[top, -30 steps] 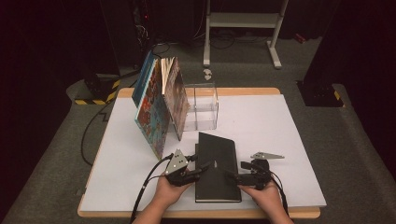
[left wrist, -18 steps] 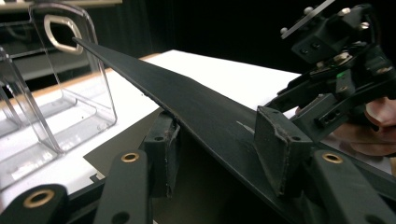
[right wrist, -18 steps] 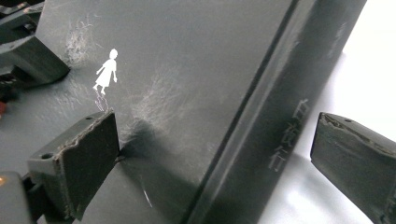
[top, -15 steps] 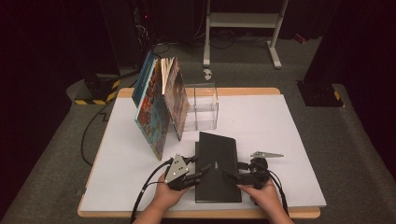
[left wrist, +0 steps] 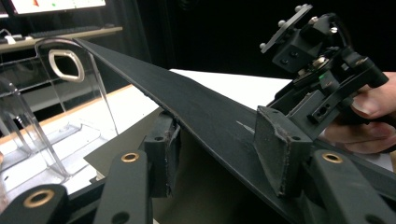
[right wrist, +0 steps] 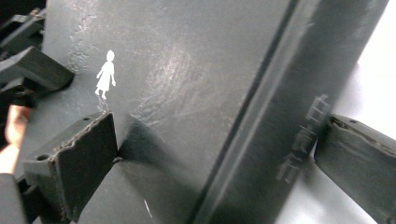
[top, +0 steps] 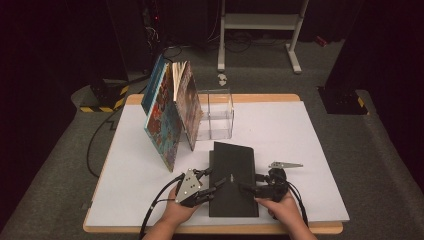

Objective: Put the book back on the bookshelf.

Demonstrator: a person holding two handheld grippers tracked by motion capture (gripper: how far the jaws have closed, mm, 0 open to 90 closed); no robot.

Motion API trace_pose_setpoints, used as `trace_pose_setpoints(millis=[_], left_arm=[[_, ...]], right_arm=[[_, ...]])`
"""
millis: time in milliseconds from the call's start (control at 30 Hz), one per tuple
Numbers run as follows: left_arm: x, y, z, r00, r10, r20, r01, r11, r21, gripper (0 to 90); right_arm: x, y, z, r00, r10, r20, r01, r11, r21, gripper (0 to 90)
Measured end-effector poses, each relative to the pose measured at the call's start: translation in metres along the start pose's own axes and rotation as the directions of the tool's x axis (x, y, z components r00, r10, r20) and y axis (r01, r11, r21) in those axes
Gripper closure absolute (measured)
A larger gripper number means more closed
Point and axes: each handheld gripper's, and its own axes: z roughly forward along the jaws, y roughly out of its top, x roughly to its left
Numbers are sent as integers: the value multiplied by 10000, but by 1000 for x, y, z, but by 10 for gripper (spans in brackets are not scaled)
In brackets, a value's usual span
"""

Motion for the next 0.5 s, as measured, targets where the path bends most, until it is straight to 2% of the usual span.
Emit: trace_pose_setpoints(millis=[133, 233, 267, 300, 333, 367, 433, 467, 500], left_arm=[[1, -1, 0, 10000, -23, 89, 23, 10000, 15, 516], [2, 2, -1, 9993, -146, 348, 136, 9995, 284, 525], [2, 2, -1, 9993, -146, 348, 136, 9995, 284, 525], [3, 4, 0, 9987, -369, 347, 354, 9984, 433, 526], [3, 4, 0, 9987, -369, 347, 354, 9984, 433, 526], [4, 5, 1, 9979, -587, 261, 570, 9965, 609, 527], [4, 6, 2, 9974, -686, 216, 672, 9958, 623, 527], [4, 6, 2, 9974, -686, 216, 672, 9958, 623, 529], [2, 9, 1, 9985, -530, 135, 522, 9972, 527, 530]], right_arm=[[5, 4, -3, 9993, -176, 330, 166, 9994, 305, 30], [11, 4, -14, 9963, -636, 586, 636, 9980, 8, 126], [11, 4, -14, 9963, -636, 586, 636, 9980, 8, 126], [17, 2, -21, 9909, -1003, 894, 1033, 9942, -301, 172], [17, 2, -21, 9909, -1003, 894, 1033, 9942, -301, 172], [23, 1, -27, 9832, -1307, 1278, 1398, 9880, -652, 220], [29, 0, -32, 9731, -1659, 1600, 1816, 9793, -890, 259], [29, 0, -32, 9731, -1659, 1600, 1816, 9793, -890, 259], [34, 0, -36, 9639, -1919, 1844, 2137, 9711, -1060, 279]])
